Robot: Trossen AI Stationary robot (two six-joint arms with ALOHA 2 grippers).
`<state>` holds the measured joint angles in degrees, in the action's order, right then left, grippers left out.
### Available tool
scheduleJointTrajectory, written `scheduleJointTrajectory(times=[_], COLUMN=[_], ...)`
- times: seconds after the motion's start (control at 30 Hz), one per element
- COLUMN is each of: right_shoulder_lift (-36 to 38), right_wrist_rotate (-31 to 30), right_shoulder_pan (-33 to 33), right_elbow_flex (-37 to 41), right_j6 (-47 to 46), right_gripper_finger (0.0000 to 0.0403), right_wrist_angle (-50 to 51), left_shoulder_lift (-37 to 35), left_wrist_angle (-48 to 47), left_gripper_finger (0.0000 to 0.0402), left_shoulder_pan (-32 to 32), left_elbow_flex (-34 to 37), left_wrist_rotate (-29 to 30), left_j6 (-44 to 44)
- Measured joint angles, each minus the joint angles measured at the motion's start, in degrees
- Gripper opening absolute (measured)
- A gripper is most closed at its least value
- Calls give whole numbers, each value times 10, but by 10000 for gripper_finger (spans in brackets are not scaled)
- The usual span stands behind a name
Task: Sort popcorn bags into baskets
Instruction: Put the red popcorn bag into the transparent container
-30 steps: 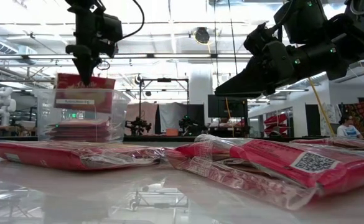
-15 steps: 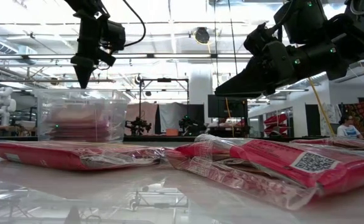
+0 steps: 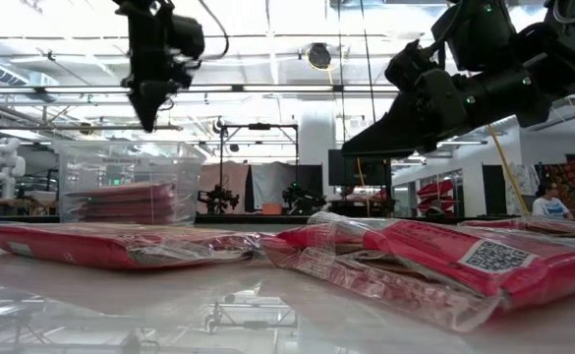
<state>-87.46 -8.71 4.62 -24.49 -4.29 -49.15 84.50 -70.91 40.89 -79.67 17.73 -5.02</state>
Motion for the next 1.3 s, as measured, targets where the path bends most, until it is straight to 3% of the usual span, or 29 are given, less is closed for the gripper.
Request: scheduleJointTrajectory(times=[0.2, 0.43, 0.6, 0.73, 0.83, 1.0, 1.13, 1.3], right_shoulder_lift=[0, 0, 0, 0, 0, 0, 0, 0], right_wrist_rotate=[0, 59, 53, 16, 15, 15, 66, 133], right_shoulder_pan=[0, 8, 41, 78, 102, 137, 144, 128], right_elbow_flex=[0, -3, -20, -58, -112, -239, -326, -374], right_j6=[-35, -108, -173, -173, -173, -170, -125, -28], right_gripper_finger=[127, 128, 128, 128, 128, 128, 128, 139], right_wrist_angle=[15, 16, 57, 109, 204, 496, 706, 840], left_shoulder_lift=[-68, -130, -151, -152, -151, -150, -150, -150], left_wrist_angle=[136, 275, 385, 513, 633, 797, 863, 881], left_gripper_finger=[52, 45, 45, 44, 45, 44, 45, 44], left_shoulder_pan=[-116, -254, -337, -388, -421, -471, -503, -526], left_elbow_flex=[65, 195, 295, 361, 403, 450, 468, 469], left_wrist_rotate=[-51, -57, -58, -57, -57, -57, -57, -57], left_j6=[-9, 13, 54, 83, 87, 101, 103, 105])
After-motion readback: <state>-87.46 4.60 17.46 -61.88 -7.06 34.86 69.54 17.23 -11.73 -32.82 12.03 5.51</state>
